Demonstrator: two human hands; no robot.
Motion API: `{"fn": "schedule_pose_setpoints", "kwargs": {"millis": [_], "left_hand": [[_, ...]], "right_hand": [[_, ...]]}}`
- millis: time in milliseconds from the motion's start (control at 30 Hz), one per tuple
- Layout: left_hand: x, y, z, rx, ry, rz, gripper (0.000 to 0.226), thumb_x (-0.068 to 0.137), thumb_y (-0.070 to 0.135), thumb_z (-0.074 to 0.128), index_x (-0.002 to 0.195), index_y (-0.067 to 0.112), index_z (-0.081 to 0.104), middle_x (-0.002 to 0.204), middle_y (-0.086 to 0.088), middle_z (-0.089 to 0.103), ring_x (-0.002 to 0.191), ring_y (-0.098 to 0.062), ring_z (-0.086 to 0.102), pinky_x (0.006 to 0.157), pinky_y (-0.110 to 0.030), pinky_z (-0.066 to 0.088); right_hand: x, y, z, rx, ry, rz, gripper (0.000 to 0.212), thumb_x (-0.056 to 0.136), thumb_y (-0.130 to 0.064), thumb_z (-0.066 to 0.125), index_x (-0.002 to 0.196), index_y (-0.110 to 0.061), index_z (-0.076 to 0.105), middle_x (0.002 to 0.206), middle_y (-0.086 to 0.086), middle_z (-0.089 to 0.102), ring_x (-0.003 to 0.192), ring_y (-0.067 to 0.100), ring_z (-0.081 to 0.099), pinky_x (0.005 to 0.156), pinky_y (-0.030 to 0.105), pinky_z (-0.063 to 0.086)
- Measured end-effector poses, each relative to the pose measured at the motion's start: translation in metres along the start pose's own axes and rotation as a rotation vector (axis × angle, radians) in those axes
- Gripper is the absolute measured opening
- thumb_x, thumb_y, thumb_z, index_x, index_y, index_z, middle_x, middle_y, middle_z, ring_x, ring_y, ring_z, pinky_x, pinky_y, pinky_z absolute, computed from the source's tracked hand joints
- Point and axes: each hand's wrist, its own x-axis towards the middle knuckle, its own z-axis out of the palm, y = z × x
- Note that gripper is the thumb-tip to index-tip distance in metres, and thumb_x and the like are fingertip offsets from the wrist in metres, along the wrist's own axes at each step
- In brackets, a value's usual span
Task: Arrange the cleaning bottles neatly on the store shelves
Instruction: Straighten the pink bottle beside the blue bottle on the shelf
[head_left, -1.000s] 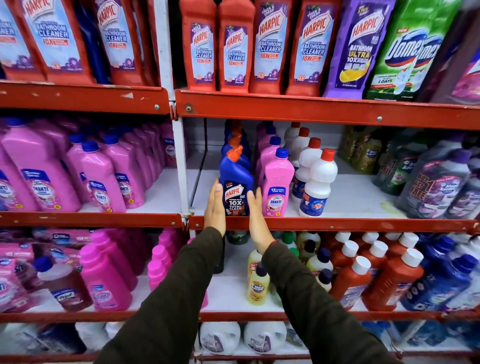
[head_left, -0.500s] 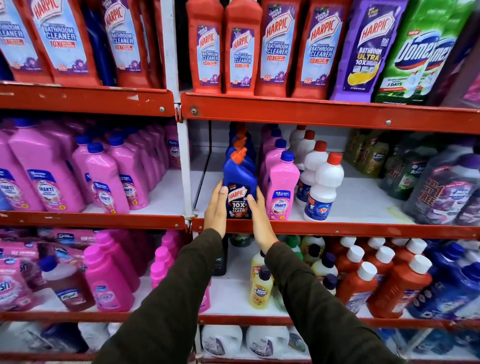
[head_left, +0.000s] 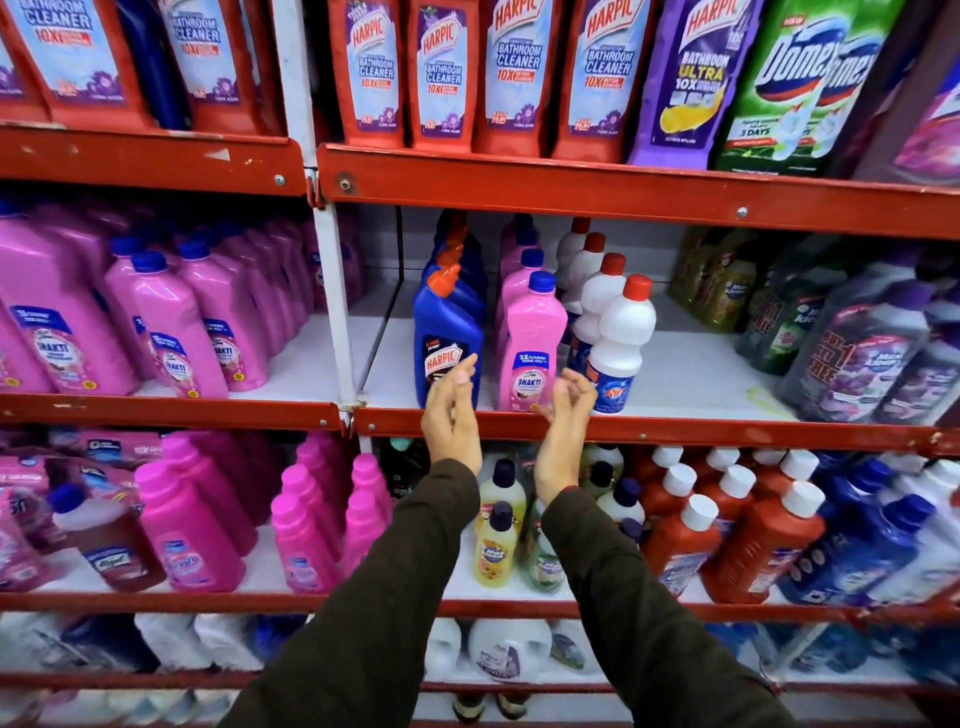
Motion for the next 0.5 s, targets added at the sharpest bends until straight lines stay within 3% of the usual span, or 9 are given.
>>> {"fn": "schedule_pose_setpoints", "kwargs": {"millis": [100,167,233,300,367,433,500], "left_hand": [[-0.001,0.001,0.025,0.013,-0.211,-0.08,0.055,0.098,0.052,0.038,0.148,0.029,0.047,0.149,0.008,0.049,0.13,0.0,0.05,0.097,-0.01,0.043],[0.004,0.003,0.04,-0.034,-0.218,-0.159,0.057,0.102,0.051,0.037,0.154,0.029,0.034,0.151,0.008,0.041,0.126,0.001,0.049,0.094,-0.011,0.046],[0.009,0.007,0.049,-0.142,-0.17,-0.267,0.056,0.102,0.052,0.038,0.151,0.025,0.04,0.151,-0.003,0.05,0.129,-0.015,0.055,0.105,-0.033,0.05],[0.014,0.008,0.052,-0.157,-0.19,-0.338,0.049,0.1,0.059,0.037,0.134,0.03,0.055,0.134,-0.007,0.065,0.122,-0.021,0.063,0.108,-0.044,0.05],[0.017,0.006,0.052,-0.132,-0.219,-0.337,0.039,0.098,0.063,0.034,0.113,0.04,0.062,0.119,0.001,0.07,0.112,-0.014,0.067,0.1,-0.038,0.053],[0.018,0.005,0.053,-0.143,-0.215,-0.337,0.036,0.098,0.064,0.032,0.105,0.044,0.062,0.111,0.008,0.071,0.106,-0.009,0.068,0.092,-0.031,0.053],[0.018,0.005,0.056,-0.157,-0.21,-0.338,0.036,0.099,0.063,0.033,0.106,0.044,0.062,0.11,0.008,0.071,0.108,-0.012,0.068,0.094,-0.033,0.054]], "right_hand": [[0.015,-0.003,-0.011,-0.052,-0.067,0.058,0.076,0.083,-0.073,0.046,0.149,-0.039,0.039,0.159,-0.006,0.036,0.14,0.007,0.044,0.102,0.018,0.046],[0.024,-0.004,-0.015,-0.054,-0.148,0.126,0.087,0.084,-0.075,0.043,0.16,-0.033,0.028,0.167,-0.004,0.03,0.151,0.013,0.036,0.118,0.034,0.039],[0.03,-0.004,-0.016,-0.04,-0.205,0.183,0.08,0.093,-0.07,0.04,0.161,-0.029,0.027,0.165,0.001,0.038,0.148,0.017,0.042,0.121,0.043,0.039],[0.032,-0.007,-0.017,-0.044,-0.267,0.219,0.07,0.099,-0.067,0.036,0.158,-0.029,0.033,0.155,0.002,0.051,0.136,0.012,0.056,0.11,0.036,0.05],[0.031,-0.009,-0.017,-0.048,-0.314,0.248,0.072,0.094,-0.069,0.038,0.155,-0.03,0.037,0.148,0.0,0.058,0.125,0.006,0.061,0.098,0.025,0.053],[0.03,-0.012,-0.017,-0.037,-0.327,0.268,0.069,0.097,-0.065,0.037,0.155,-0.029,0.038,0.147,0.001,0.058,0.126,0.009,0.06,0.102,0.029,0.051],[0.031,-0.013,-0.017,-0.027,-0.336,0.264,0.061,0.103,-0.057,0.035,0.156,-0.027,0.037,0.146,0.001,0.058,0.127,0.011,0.059,0.107,0.032,0.049]]}}
